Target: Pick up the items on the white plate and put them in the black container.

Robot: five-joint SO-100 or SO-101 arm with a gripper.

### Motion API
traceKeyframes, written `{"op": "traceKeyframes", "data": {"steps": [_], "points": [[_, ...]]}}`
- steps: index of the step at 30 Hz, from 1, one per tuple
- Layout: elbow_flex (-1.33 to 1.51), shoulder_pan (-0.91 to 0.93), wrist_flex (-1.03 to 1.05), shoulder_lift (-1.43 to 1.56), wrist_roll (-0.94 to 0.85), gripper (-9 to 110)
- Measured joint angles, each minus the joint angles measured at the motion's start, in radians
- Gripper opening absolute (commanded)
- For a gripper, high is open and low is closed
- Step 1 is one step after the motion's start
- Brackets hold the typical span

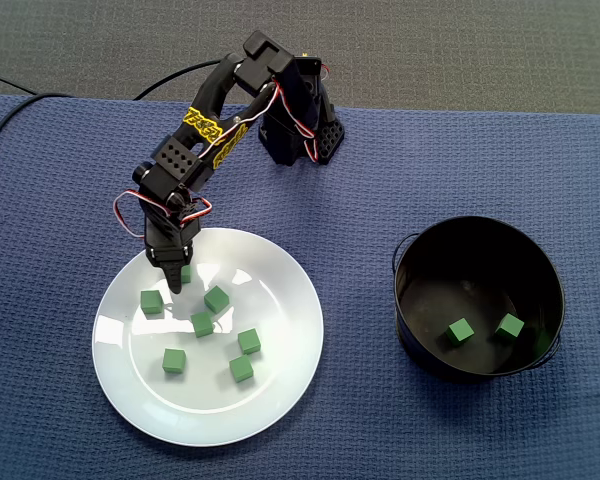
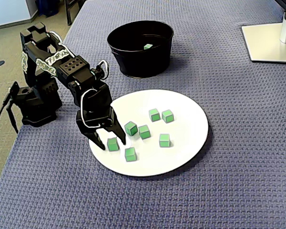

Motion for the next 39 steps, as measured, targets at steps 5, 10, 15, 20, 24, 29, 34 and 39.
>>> {"op": "traceKeyframes", "data": {"steps": [5,10,15,20,24,29,34,39], "points": [[-0.002,-0.011,-0.021,-0.008,0.000,0],[-0.002,-0.011,-0.048,-0.014,0.000,0],[0.005,-0.011,-0.041,0.005,0.012,0],[-0.074,0.020,0.086,0.135,0.049,0],[-0.198,0.035,0.173,0.318,0.081,0],[-0.321,-0.095,0.218,0.549,0.150,0],[-0.382,-0.411,0.199,0.724,0.230,0],[-0.388,-0.830,0.118,0.795,0.301,0]]}}
